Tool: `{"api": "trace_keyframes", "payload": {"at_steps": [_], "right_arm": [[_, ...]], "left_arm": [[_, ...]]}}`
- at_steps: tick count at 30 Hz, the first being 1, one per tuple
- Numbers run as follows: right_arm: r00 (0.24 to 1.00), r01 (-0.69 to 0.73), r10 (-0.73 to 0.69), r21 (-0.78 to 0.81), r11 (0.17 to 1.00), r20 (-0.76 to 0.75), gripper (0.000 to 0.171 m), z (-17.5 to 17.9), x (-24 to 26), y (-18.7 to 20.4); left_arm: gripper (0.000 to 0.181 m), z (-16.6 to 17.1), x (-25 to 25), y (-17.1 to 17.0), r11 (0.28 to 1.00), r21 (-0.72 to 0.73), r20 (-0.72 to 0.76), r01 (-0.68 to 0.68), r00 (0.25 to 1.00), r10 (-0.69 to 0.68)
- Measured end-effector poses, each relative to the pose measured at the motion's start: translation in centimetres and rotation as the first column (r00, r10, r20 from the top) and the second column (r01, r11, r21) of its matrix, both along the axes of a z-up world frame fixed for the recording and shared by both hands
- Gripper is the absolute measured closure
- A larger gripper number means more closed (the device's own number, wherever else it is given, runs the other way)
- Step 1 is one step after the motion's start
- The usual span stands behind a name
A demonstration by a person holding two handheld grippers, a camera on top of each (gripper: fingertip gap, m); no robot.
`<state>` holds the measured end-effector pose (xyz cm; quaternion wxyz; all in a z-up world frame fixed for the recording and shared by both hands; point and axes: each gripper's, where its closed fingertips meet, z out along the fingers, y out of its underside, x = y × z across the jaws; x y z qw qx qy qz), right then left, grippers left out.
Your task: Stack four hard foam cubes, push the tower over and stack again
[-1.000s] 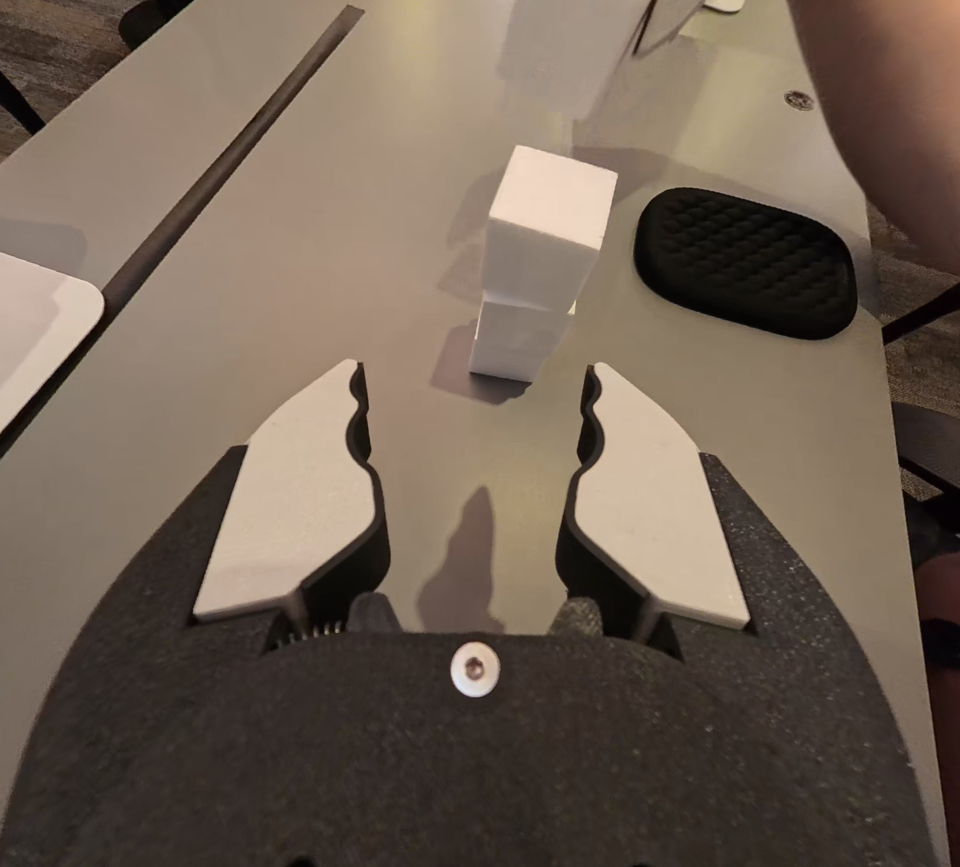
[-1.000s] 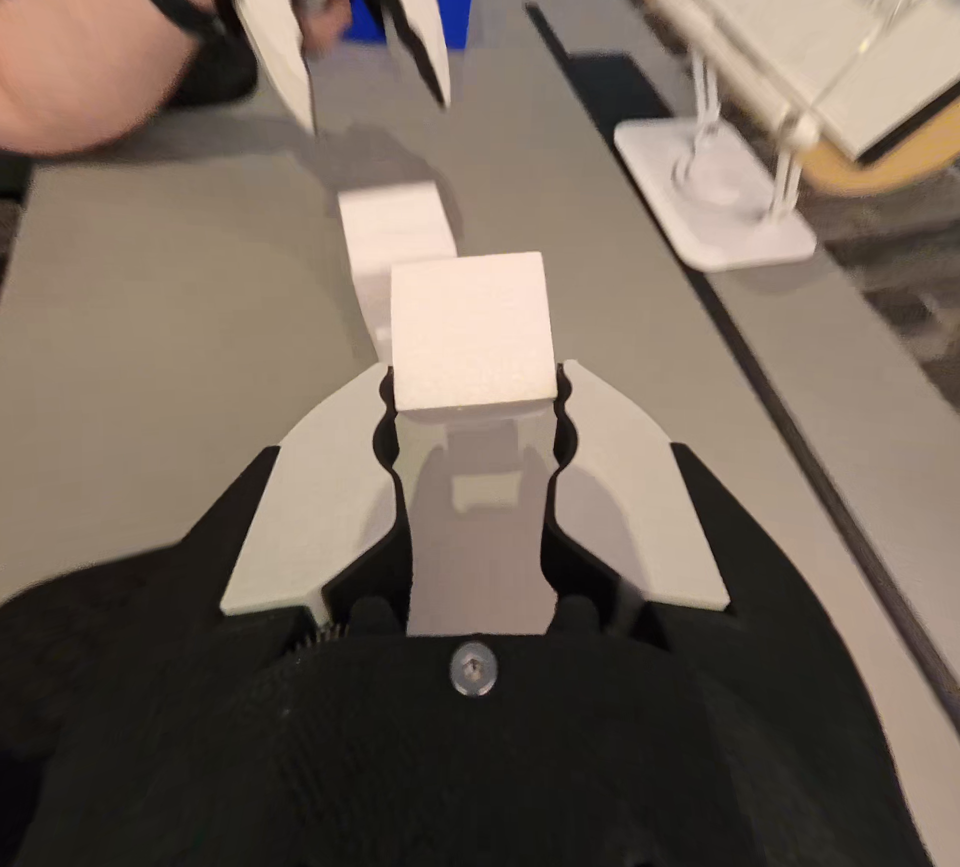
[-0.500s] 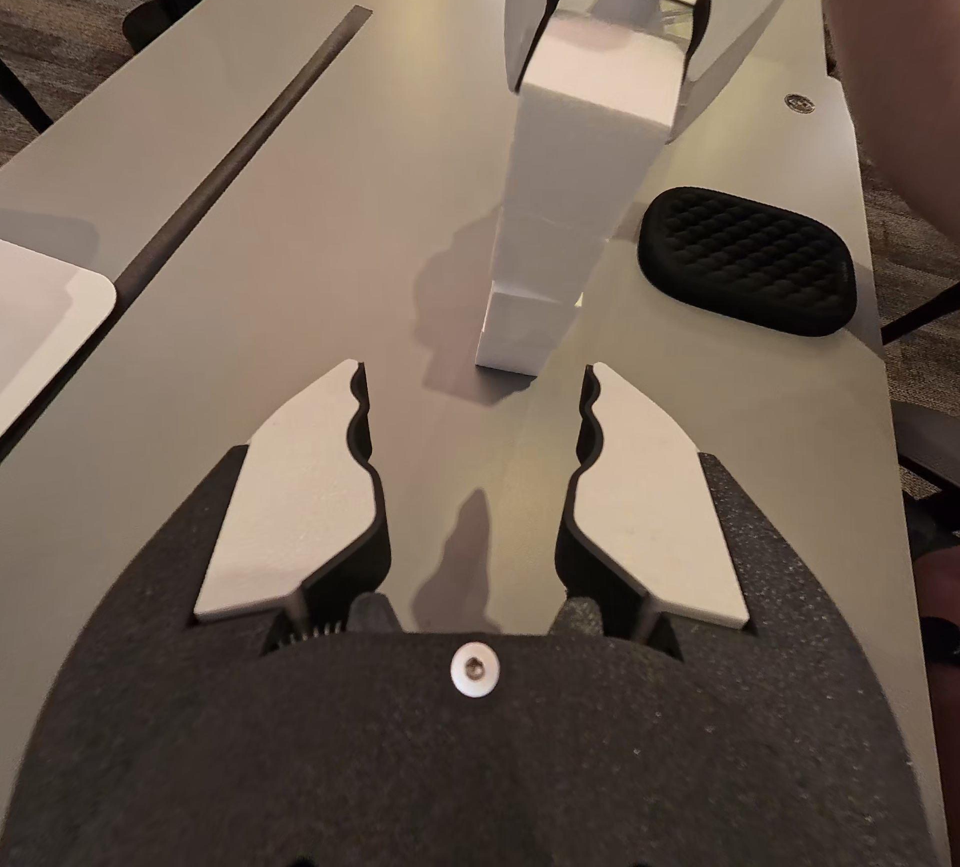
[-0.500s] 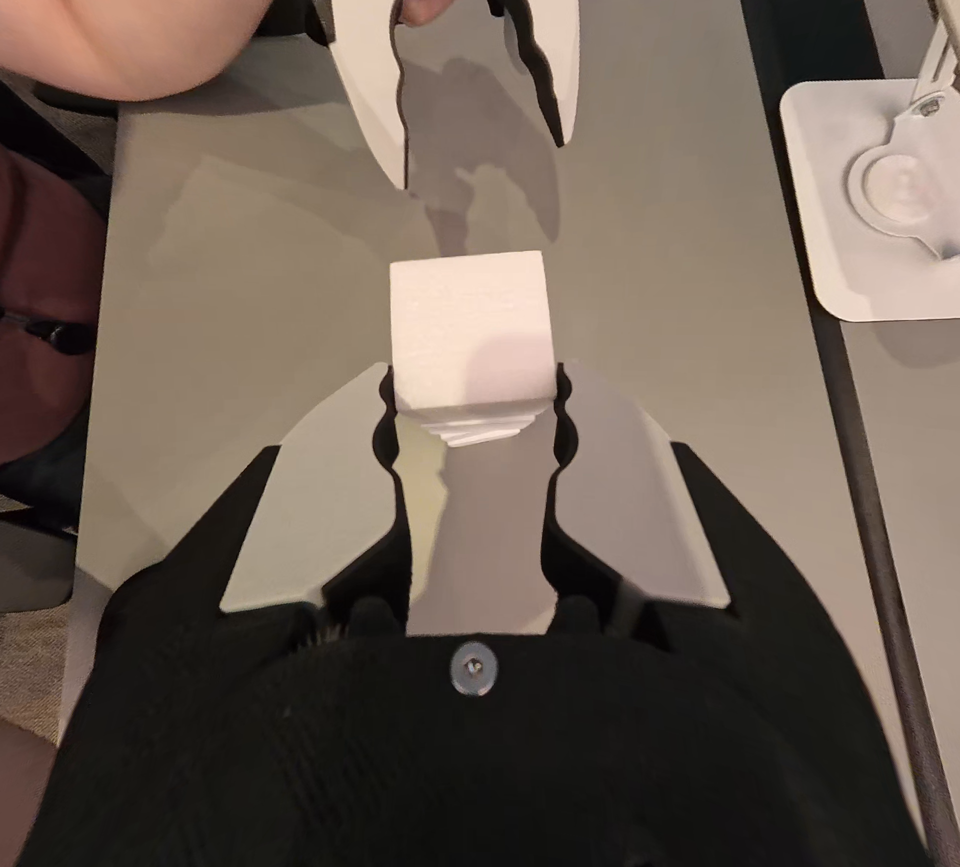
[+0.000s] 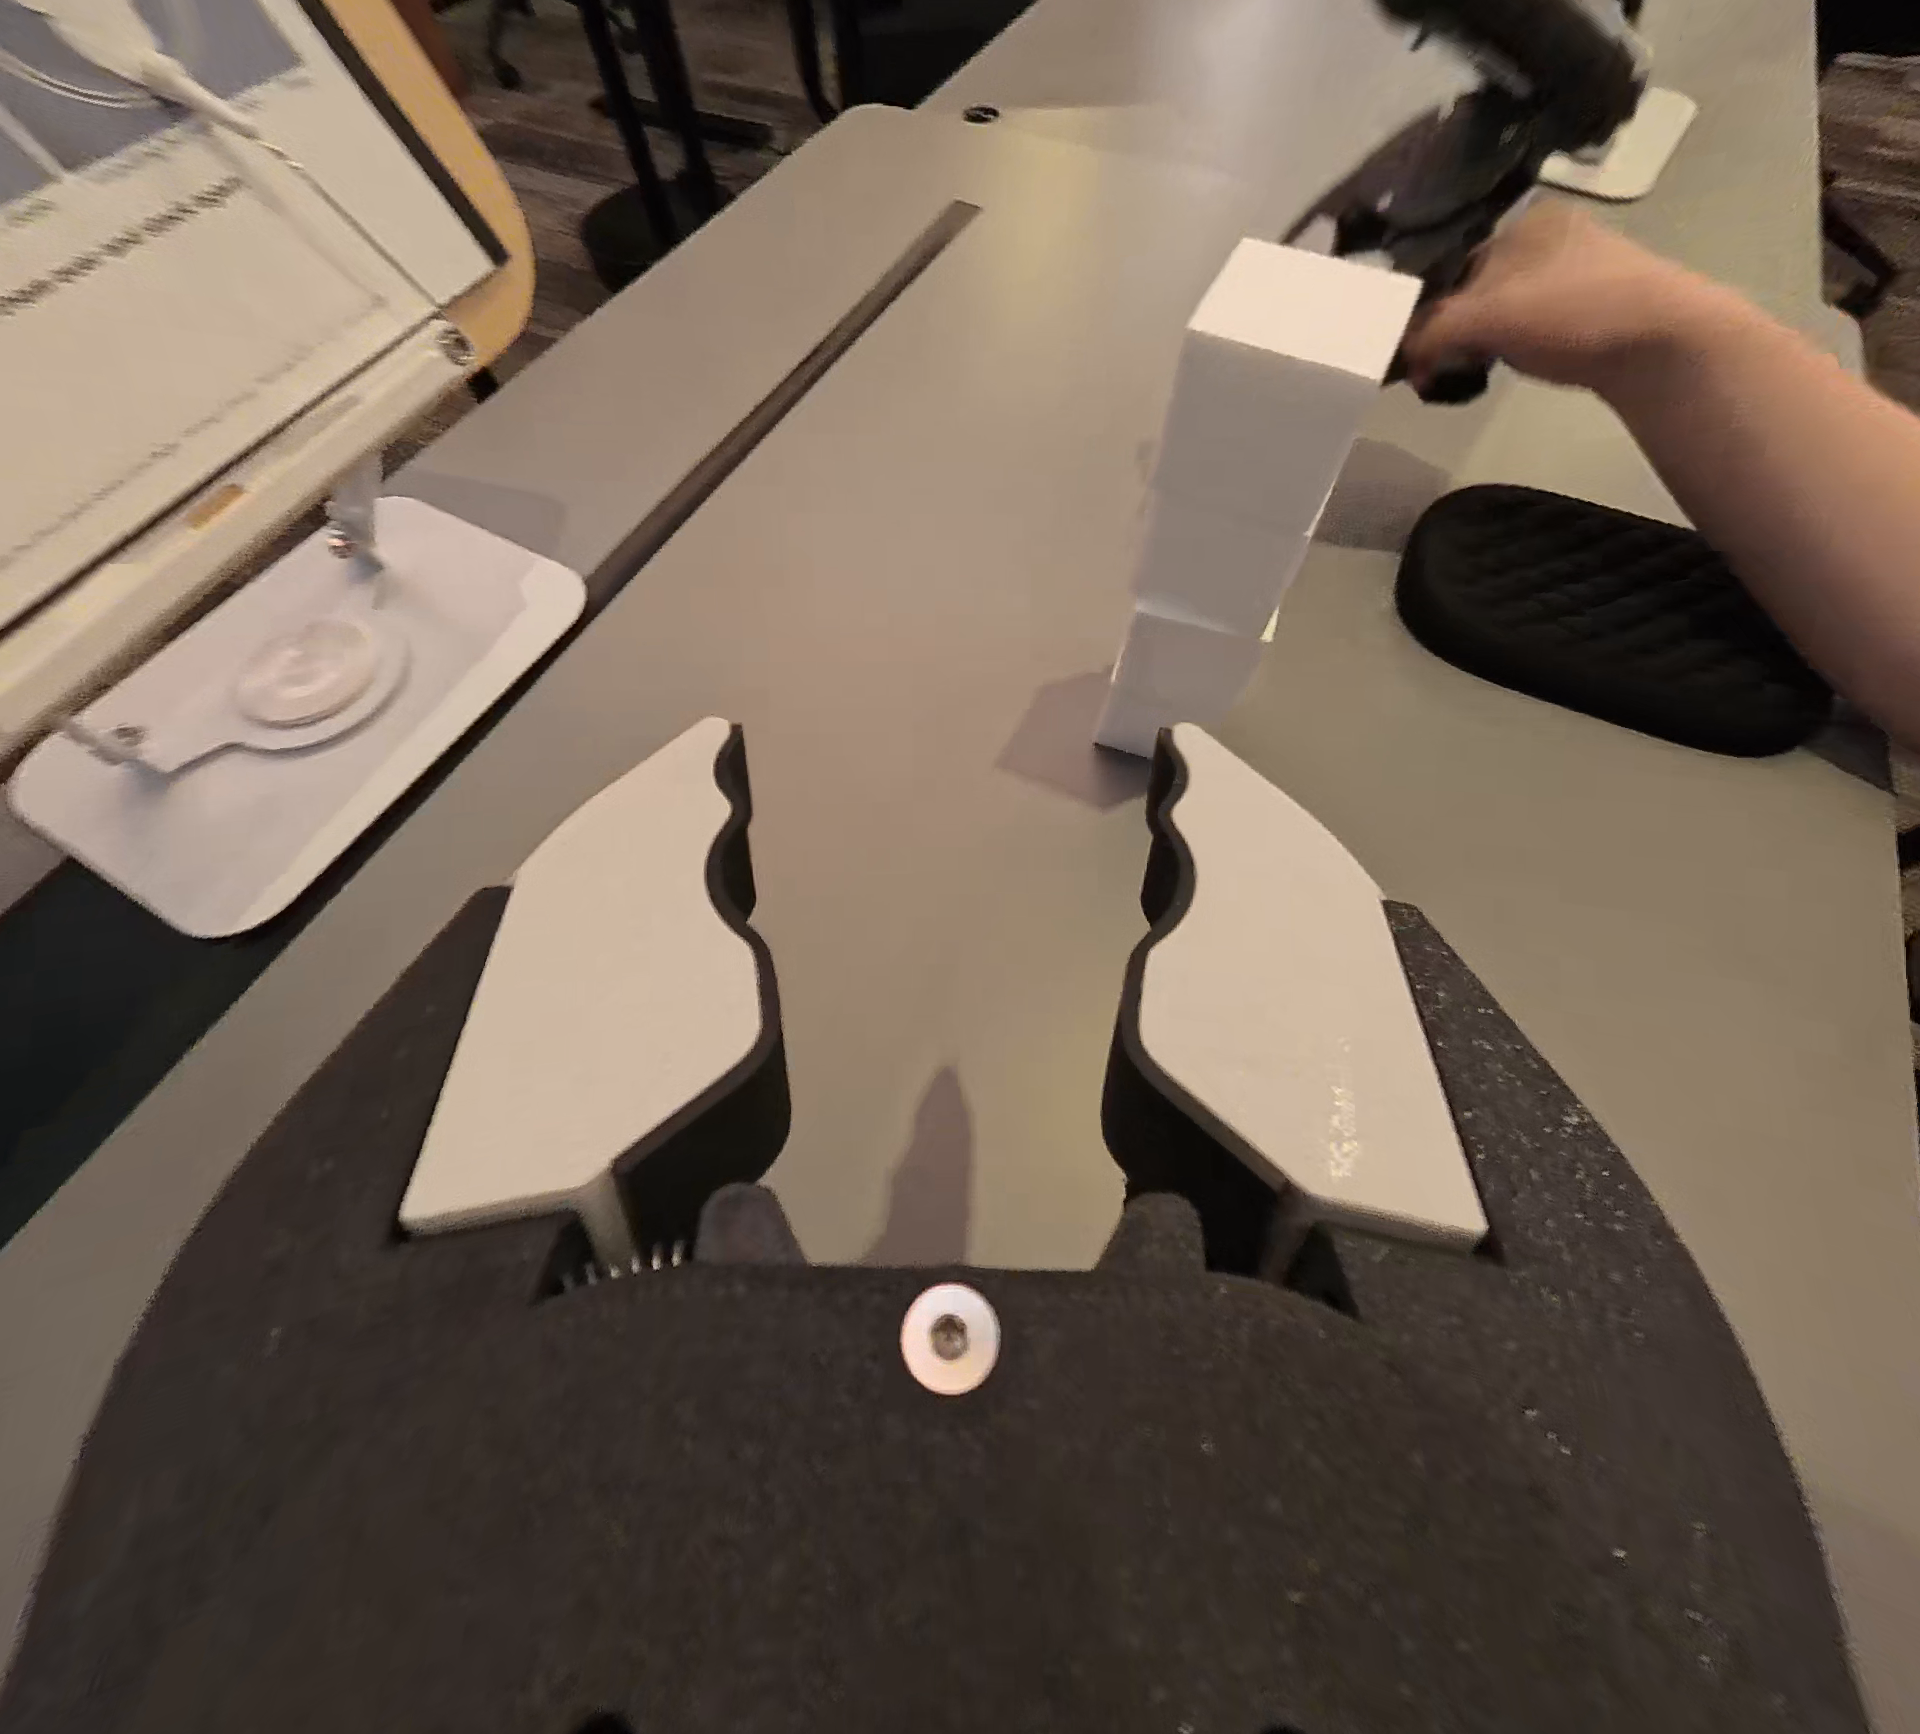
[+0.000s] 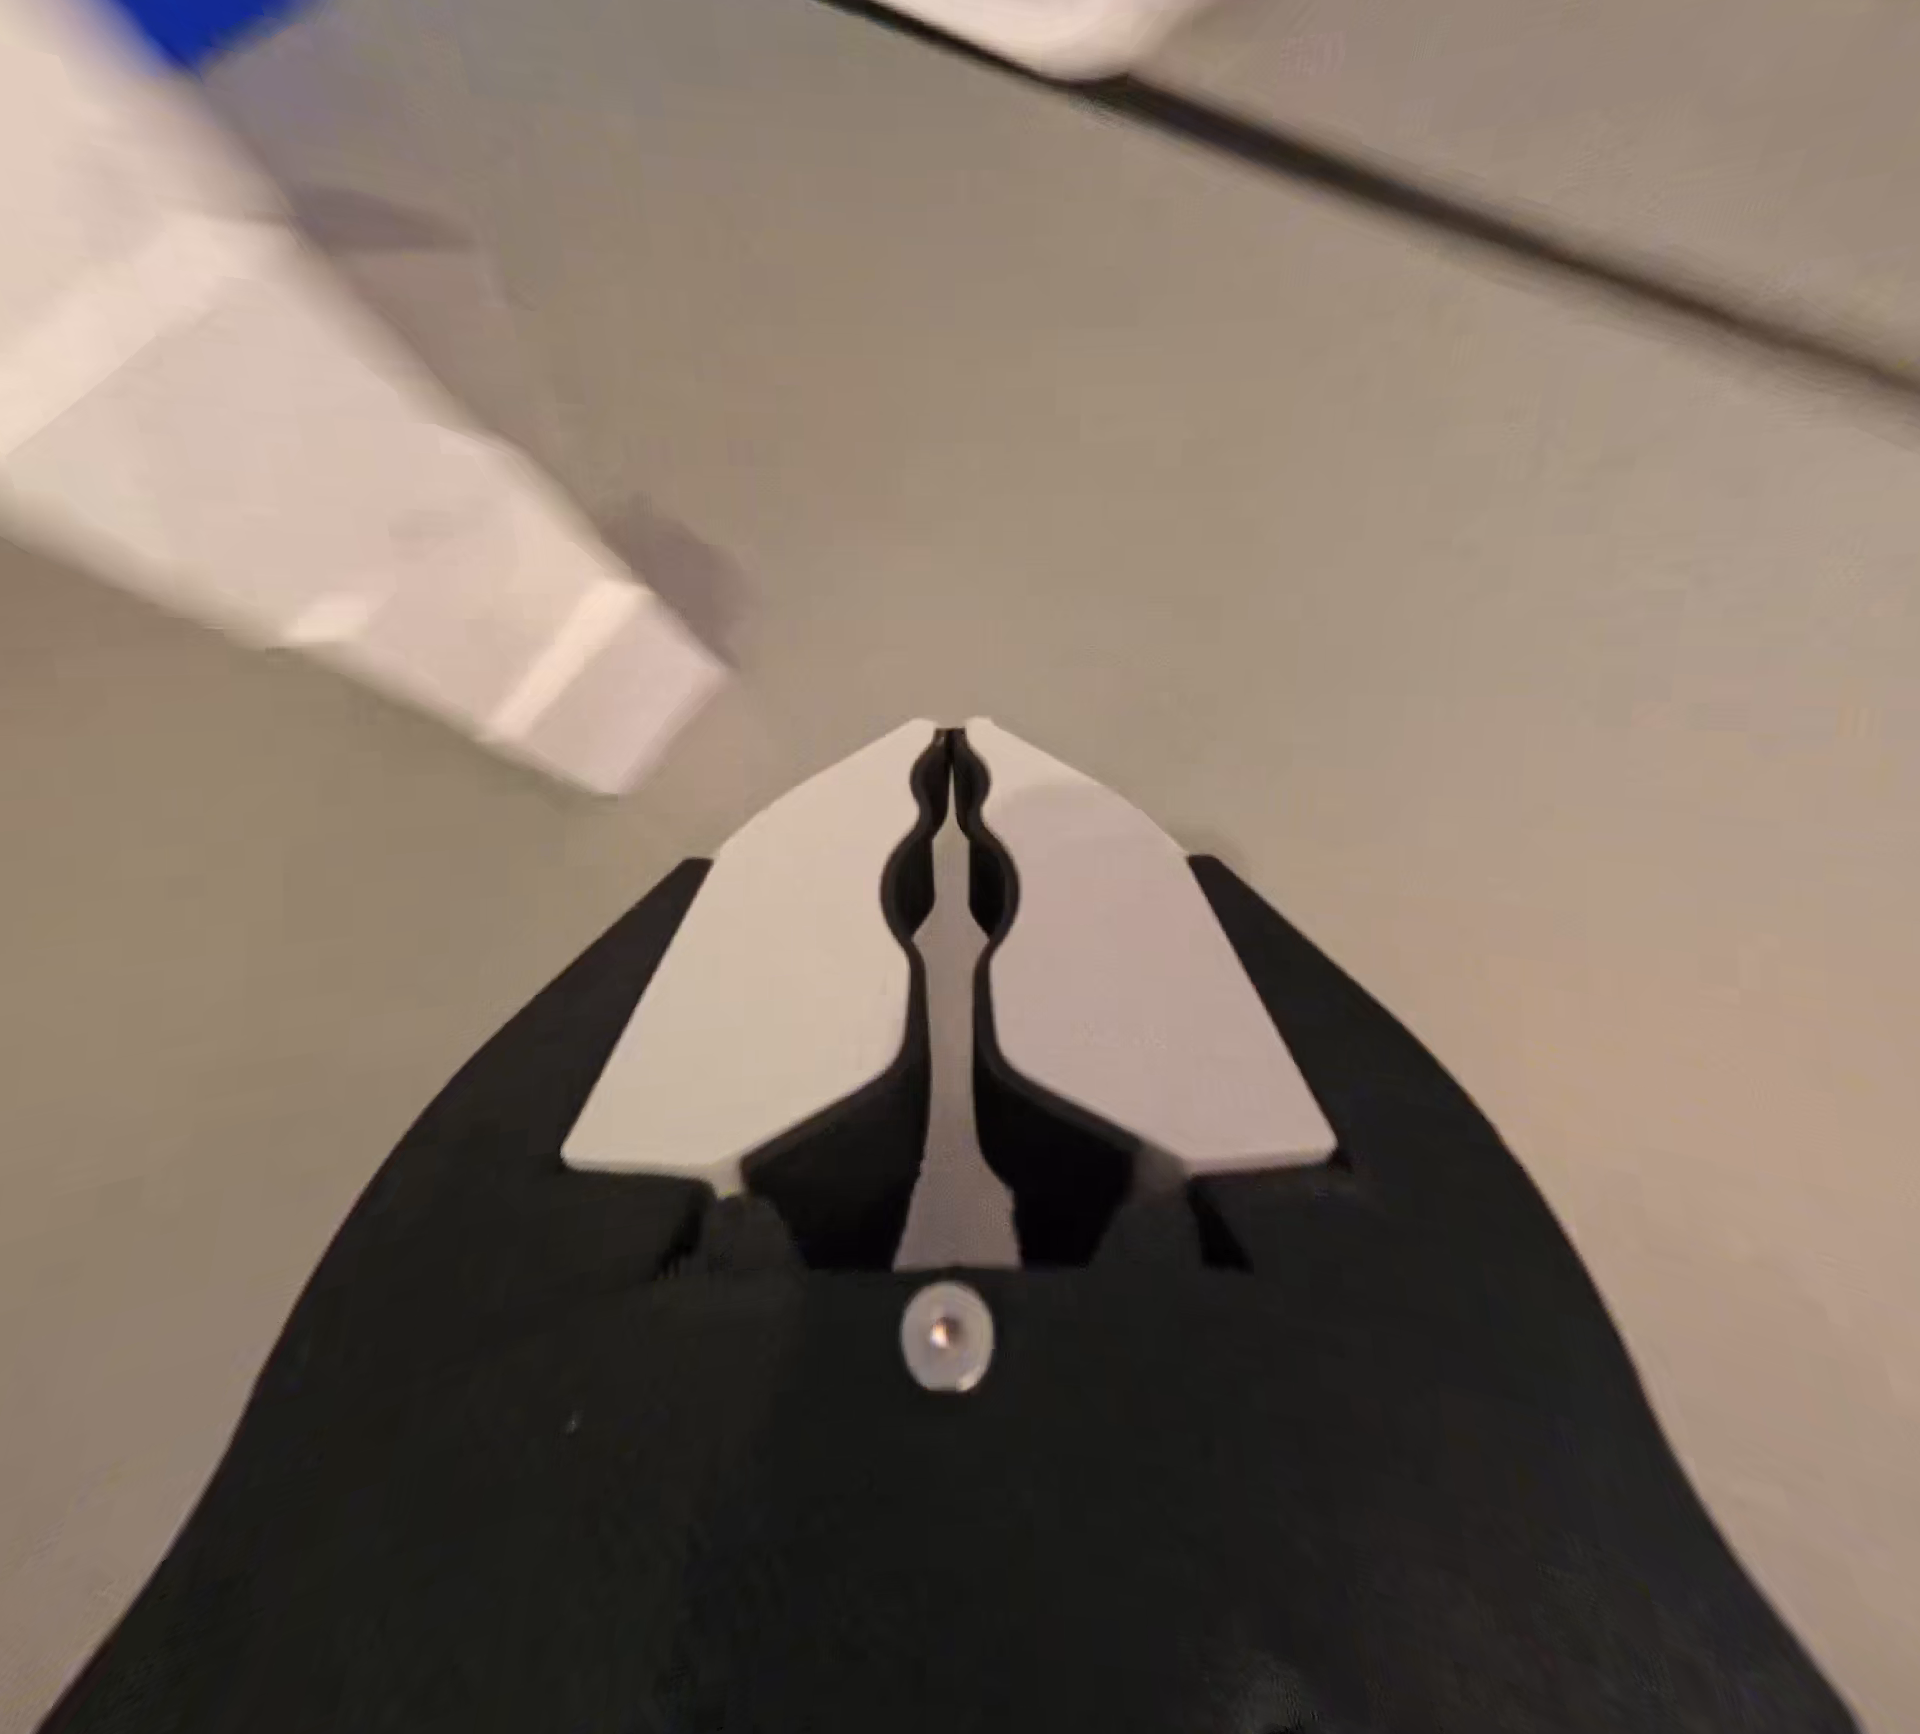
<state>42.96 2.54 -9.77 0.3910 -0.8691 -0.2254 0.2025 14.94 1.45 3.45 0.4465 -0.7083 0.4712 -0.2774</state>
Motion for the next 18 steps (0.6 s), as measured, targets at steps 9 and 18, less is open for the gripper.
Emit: {"api": "trace_keyframes", "payload": {"at_steps": [9,18], "right_arm": [[0.943,0.33,-0.317,-0.347,0.878,0.096,0.17,-4.2,-2.7,-1.0],[0.932,0.178,-0.097,-0.206,0.962,0.348,0.17,2.3,-14.7,1.0]], "left_arm": [[0.111,2.0,-5.8,1.0,0.993,-0.029,0.105,-0.117,0.987,0.119],[0.112,2.2,-6.7,1.0,0.993,-0.054,0.152,-0.104,0.982,0.111]]}}
